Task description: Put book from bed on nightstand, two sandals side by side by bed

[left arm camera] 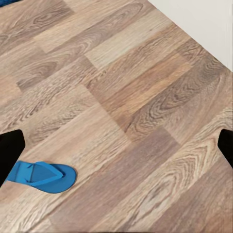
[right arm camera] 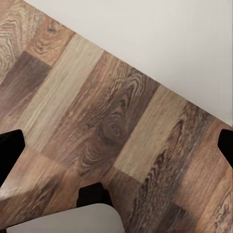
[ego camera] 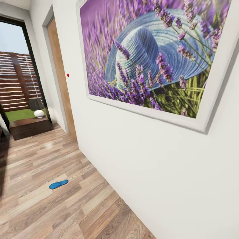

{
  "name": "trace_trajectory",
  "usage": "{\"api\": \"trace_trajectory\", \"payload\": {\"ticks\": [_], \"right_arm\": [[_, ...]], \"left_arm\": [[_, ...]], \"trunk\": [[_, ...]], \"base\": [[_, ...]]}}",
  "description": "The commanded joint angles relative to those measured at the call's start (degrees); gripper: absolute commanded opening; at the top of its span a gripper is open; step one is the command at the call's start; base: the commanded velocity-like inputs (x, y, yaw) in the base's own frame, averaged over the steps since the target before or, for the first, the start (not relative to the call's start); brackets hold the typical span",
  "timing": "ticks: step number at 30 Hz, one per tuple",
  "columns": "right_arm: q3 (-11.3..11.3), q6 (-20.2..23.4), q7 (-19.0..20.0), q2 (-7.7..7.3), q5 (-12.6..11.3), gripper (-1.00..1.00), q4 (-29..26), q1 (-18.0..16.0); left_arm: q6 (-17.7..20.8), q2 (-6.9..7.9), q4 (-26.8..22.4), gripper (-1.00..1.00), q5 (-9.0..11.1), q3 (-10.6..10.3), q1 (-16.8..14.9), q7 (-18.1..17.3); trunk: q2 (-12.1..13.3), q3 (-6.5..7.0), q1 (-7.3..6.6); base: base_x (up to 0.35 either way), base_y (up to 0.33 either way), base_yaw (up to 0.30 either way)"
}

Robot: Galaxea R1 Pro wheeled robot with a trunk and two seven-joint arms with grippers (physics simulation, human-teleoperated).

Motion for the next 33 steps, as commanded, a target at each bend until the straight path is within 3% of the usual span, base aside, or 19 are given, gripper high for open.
{"api": "trace_trajectory", "payload": {"ticks": [1, 33], "right_arm": [[-0.1, -0.2, 0.0, 0.01, 0.0, 1.0, 0.0, 0.0], [-0.1, -0.2, 0.0, 0.01, 0.0, 1.0, 0.1, 0.0]], "left_arm": [[-0.1, 0.0, 0.0, 1.0, 0.2, 0.0, 0.0, 0.0], [-0.1, 0.0, 0.0, 1.0, 0.2, 0.0, 0.0, 0.0]], "trunk": [[0.0, -0.05, 0.0], [0.0, -0.05, 0.0]], "base": [[0.0, 0.0, 0.293], [0.0, 0.0, 0.293]]}}
